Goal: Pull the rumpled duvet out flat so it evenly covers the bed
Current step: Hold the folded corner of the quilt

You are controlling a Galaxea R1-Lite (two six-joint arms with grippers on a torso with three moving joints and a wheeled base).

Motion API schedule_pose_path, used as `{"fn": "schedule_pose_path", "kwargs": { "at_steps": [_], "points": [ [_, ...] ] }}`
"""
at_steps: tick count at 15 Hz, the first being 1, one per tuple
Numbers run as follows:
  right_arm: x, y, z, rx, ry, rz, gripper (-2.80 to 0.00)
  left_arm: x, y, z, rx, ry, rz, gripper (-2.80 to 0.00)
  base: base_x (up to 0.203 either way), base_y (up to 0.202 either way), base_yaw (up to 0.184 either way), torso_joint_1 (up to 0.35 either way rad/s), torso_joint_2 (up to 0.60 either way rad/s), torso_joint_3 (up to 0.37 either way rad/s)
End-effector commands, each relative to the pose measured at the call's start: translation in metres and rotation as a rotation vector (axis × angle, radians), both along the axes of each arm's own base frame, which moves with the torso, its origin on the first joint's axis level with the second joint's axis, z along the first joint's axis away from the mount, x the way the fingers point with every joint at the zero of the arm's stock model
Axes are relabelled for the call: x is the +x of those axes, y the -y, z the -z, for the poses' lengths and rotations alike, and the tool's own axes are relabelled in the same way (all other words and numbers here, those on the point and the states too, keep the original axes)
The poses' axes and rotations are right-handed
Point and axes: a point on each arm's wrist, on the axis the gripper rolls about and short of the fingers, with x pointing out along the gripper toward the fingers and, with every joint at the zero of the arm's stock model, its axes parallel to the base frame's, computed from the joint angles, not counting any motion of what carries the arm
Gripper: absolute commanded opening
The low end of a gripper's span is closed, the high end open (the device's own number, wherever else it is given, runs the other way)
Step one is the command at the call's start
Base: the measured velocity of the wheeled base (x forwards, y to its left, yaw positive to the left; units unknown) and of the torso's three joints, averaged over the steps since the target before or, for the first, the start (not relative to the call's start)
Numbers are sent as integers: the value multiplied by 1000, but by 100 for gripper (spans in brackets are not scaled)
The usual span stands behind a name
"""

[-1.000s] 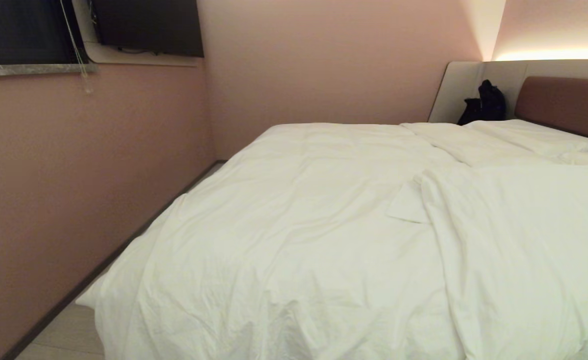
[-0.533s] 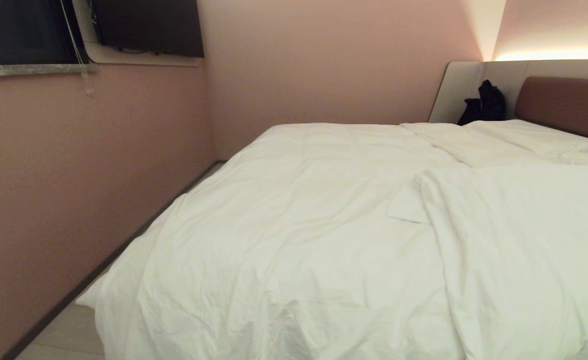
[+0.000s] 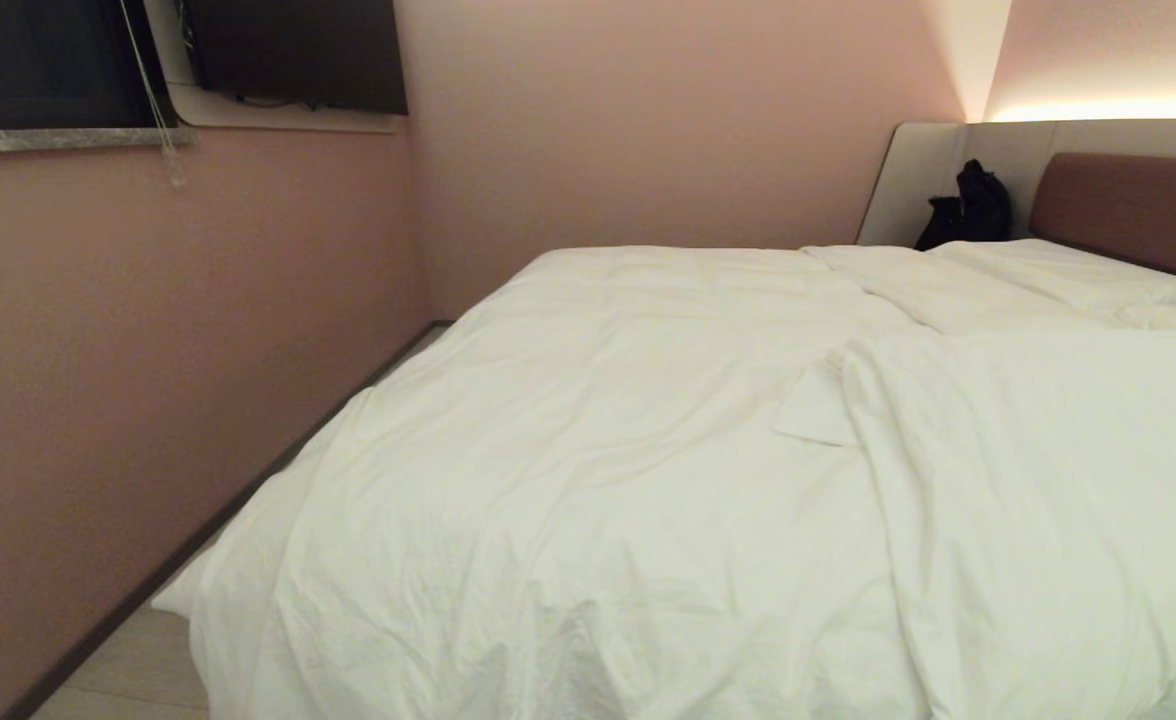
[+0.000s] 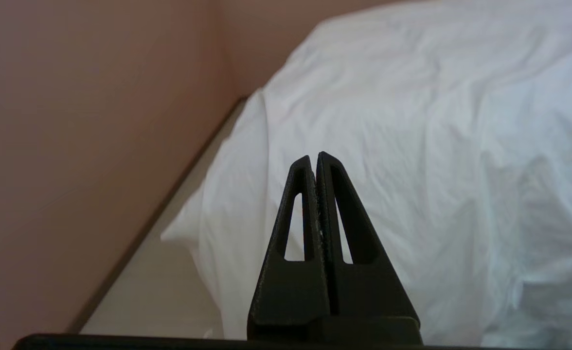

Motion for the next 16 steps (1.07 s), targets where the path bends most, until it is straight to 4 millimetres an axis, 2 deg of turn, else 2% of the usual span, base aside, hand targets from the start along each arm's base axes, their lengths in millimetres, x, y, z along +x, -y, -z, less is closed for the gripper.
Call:
{"fn": "schedule_pose_path", "kwargs": {
  "at_steps": [1, 4, 16],
  "points": [
    [0, 0, 0, 0, 0, 0, -280, 0, 0, 5, -11, -41, 0, -280, 0, 0, 0, 0, 0, 0],
    [0, 0, 0, 0, 0, -2, -280, 0, 0, 11, -44, -104, -3, -280, 0, 0, 0, 0, 0, 0],
    [0, 0, 0, 0, 0, 0, -280, 0, 0, 11, -49, -103, -6, -280, 0, 0, 0, 0, 0, 0]
  ]
}}
